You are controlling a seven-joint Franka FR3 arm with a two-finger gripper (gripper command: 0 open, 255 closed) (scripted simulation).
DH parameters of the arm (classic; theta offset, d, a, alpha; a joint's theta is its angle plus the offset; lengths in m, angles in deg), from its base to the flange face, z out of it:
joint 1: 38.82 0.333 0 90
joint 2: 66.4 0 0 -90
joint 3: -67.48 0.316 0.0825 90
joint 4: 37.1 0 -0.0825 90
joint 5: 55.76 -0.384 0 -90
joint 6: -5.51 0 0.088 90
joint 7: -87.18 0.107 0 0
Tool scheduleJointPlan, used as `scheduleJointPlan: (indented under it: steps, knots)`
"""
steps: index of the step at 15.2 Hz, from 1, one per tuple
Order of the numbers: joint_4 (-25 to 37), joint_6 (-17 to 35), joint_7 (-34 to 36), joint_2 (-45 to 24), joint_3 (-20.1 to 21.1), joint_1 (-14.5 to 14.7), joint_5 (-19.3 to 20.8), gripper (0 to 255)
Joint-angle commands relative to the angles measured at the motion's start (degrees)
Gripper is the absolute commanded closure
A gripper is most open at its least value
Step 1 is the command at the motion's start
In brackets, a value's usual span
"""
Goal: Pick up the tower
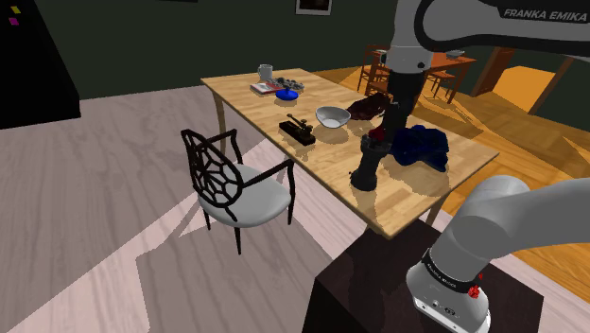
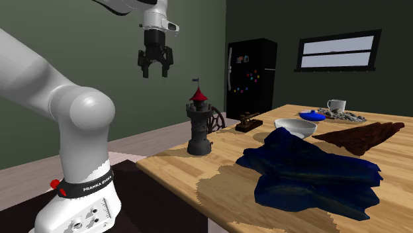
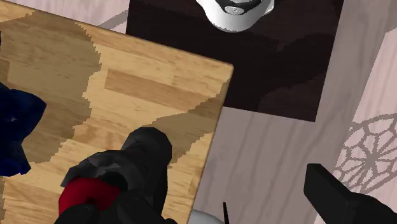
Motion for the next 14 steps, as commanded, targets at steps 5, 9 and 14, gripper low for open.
scheduleJointPlan:
  steps: [5,9,14]
  knots:
    - [1.43,1.94,-25.04,-1.5,-8.66,5.93,8.61,0]
    - [4.87,5.51,-49.61,-5.26,-16.89,12.4,15.16,0]
    - [8.89,10.27,-72.99,-10.22,-24.5,19.65,18.88,0]
